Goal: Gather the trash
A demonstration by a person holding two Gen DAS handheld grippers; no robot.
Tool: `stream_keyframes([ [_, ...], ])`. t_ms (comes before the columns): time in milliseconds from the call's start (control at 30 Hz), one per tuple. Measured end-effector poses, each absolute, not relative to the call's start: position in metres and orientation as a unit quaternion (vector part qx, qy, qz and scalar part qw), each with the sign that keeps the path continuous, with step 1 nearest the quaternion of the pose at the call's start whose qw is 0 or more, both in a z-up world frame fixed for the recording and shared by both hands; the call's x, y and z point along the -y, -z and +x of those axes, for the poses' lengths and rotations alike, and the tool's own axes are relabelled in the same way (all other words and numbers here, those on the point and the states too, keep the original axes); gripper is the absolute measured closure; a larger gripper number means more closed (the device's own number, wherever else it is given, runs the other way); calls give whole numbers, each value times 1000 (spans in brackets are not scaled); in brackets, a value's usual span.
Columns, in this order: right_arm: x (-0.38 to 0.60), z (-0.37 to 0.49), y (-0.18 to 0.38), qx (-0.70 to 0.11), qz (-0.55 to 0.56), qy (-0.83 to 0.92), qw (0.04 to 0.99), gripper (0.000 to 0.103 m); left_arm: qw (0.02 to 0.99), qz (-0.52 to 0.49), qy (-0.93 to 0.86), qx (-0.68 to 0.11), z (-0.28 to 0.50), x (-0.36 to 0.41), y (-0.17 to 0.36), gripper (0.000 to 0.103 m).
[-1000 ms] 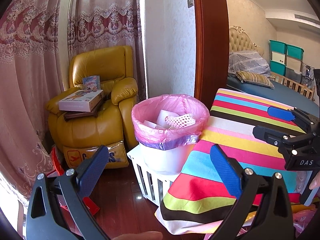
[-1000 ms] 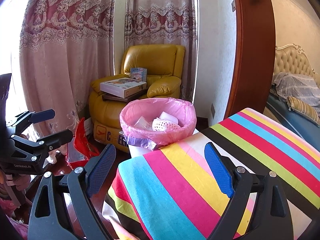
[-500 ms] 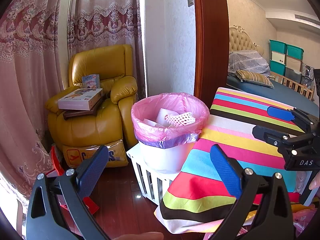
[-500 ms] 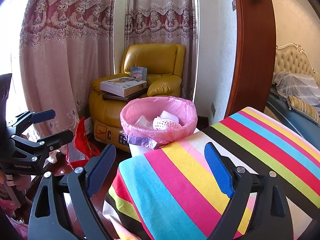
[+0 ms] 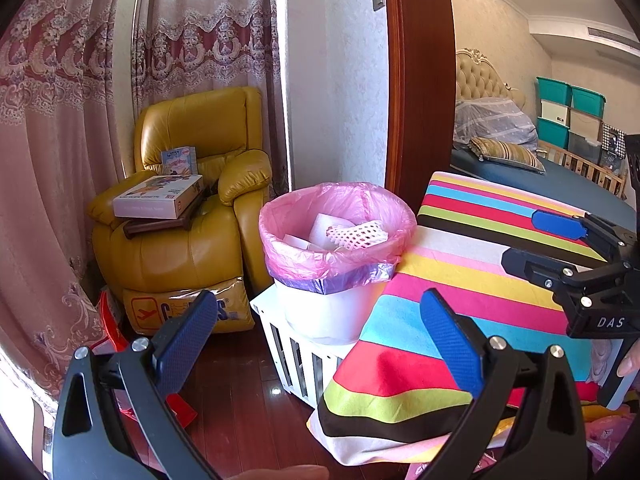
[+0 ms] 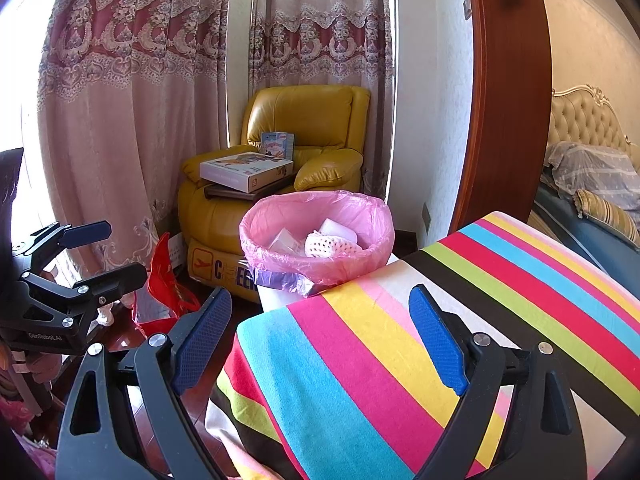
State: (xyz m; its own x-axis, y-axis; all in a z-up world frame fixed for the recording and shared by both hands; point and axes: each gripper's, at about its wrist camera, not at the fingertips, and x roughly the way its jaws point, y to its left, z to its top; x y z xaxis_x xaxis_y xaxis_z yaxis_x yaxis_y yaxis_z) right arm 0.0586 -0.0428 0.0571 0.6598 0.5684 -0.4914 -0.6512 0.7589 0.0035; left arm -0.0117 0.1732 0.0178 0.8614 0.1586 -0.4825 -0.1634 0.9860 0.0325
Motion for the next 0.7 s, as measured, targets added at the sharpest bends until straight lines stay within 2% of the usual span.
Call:
stream_keyframes([
  [700, 41, 57, -54, -240, -86, -335, 907, 19, 965, -4, -83, -248, -9, -172, -16, 5],
])
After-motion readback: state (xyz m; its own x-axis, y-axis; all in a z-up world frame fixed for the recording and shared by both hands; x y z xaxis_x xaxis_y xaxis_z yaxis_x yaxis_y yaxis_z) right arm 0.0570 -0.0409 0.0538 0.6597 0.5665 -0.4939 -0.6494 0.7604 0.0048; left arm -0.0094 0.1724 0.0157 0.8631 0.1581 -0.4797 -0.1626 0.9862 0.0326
